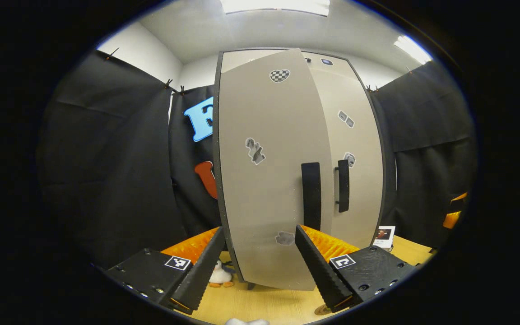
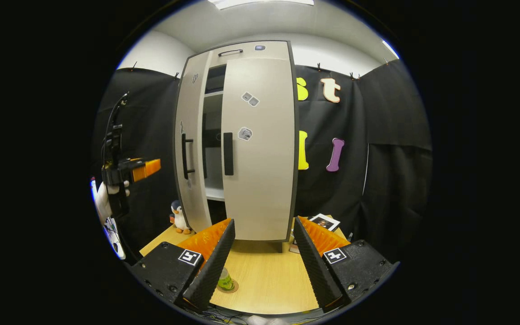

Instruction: Grasp the bottle in the cabinet with the left hand and place it on the coaster, then close the right door with the right hand and the left door with the left hand.

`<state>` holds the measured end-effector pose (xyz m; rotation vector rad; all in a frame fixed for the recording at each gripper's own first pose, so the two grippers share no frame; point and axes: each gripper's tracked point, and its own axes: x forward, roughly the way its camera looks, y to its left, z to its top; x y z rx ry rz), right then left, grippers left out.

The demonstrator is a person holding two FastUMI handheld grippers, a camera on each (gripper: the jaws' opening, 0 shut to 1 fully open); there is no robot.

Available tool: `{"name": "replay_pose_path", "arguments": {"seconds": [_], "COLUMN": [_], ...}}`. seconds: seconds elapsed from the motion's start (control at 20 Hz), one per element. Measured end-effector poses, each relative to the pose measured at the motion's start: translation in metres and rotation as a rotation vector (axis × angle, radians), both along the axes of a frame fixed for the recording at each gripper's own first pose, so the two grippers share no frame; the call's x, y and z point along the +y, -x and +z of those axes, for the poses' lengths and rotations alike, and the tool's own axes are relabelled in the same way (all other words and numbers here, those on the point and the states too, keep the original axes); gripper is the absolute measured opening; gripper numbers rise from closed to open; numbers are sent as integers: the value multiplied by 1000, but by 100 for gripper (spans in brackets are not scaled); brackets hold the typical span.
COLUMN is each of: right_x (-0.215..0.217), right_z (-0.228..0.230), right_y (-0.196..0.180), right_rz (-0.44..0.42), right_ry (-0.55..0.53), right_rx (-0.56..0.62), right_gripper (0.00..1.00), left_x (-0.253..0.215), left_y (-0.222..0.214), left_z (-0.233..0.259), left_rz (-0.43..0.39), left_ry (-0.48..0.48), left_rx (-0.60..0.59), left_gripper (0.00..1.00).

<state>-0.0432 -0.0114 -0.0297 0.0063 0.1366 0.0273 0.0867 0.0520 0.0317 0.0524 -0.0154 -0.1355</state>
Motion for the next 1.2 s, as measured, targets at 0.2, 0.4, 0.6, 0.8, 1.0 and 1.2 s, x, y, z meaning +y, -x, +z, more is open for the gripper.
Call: {"name": "replay_pose_path", "arguments": {"seconds": [0.2, 0.4, 0.6, 0.8, 1.0, 1.2], "right_x": [10, 20, 27, 29, 33, 35], "right_z": [3, 5, 9, 2, -1, -2], "right_y": [-4, -8, -11, -13, -17, -16], "right_rz": [10, 19, 24, 20, 24, 25], "right_ry": [10, 23, 30, 25, 16, 22], "right_rx": [-6, -17, -38, -37, -32, -36], "right_gripper": [81, 81, 81, 81, 81, 81], "left_x": [-7, -8, 2, 9, 4, 4], "left_y": [20, 45, 74, 91, 99, 94], "left_z": [-17, -33, -56, -60, -57, -49], "left_rz": [-9, -2, 38, 74, 76, 71], "left_ry": [4, 23, 24, 3, 18, 22], "left_rx": [29, 58, 111, 96, 76, 54], "left_gripper": [96, 96, 96, 96, 95, 96]}}
